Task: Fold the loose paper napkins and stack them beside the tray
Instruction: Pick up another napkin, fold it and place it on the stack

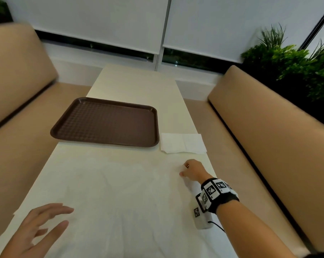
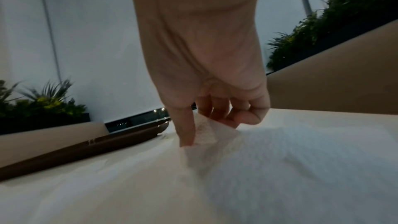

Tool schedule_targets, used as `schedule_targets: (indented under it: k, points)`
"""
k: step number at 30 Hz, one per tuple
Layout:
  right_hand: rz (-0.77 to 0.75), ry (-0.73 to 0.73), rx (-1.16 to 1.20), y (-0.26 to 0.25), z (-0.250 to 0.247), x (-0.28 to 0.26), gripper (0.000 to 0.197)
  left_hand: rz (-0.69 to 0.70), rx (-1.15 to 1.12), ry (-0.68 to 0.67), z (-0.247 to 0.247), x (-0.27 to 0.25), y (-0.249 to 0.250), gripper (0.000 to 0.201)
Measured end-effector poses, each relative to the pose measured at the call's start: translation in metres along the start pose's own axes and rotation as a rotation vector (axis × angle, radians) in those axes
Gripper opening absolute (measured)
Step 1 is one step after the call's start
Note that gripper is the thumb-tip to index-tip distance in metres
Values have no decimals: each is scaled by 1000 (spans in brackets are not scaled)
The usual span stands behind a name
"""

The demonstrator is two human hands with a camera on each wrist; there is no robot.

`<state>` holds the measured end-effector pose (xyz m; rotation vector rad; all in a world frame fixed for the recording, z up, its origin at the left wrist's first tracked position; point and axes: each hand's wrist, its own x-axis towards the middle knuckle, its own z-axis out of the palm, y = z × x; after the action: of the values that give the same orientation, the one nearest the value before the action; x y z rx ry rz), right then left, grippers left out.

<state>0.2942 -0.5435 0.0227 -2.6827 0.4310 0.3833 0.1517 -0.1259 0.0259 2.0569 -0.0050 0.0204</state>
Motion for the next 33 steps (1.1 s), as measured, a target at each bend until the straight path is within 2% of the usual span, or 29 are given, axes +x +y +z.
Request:
schedule_targets:
  k: [1,3,4,7,11,13,17,19,21,23,26,28,30,31,33]
  points:
    - [-15,4,23,-1,-4,-2,15,-24,6,-20,-6,-4,-5,30]
    - [-81,16,49,-6,-15,-10,21,-36,17,-37,-15,-10,-16,13]
    - [-136,45,54,-10,-23,-15,21,-49,19,-55,-20,-12,-20,13]
    - [-359,105,85,-24,-55,-42,16,-70,-14,-84,-27,-16,-26,44]
    - [-593,14,120,-47,-107,-88,8,3,-75,-117,-23,-9,11,55]
    - [-655,1,157,-62,-134,-114,8,80,-110,-149,-14,-2,39,66]
    - [-763,-22,306,-92,-171,-162,14,167,-234,-203,11,24,87,71]
    - [-805,-44,462,-103,-184,-177,9,155,-347,-218,26,41,104,92]
    - [-816,-62,662,-110,-193,-182,7,149,-509,-257,38,56,120,114]
    - [-808,-79,817,-115,-197,-184,6,171,-664,-331,46,67,136,126]
    - [-738,-20,912,-114,-195,-177,2,172,-802,-442,50,70,153,117]
    - [-649,66,939,-109,-185,-167,5,144,-820,-462,49,63,158,115]
    - [-560,155,924,-99,-170,-154,7,136,-792,-385,49,58,156,111]
    - [-496,158,907,-94,-162,-150,15,139,-767,-321,49,55,155,107]
    - [-370,19,903,-82,-145,-147,42,159,-730,-191,48,51,153,103]
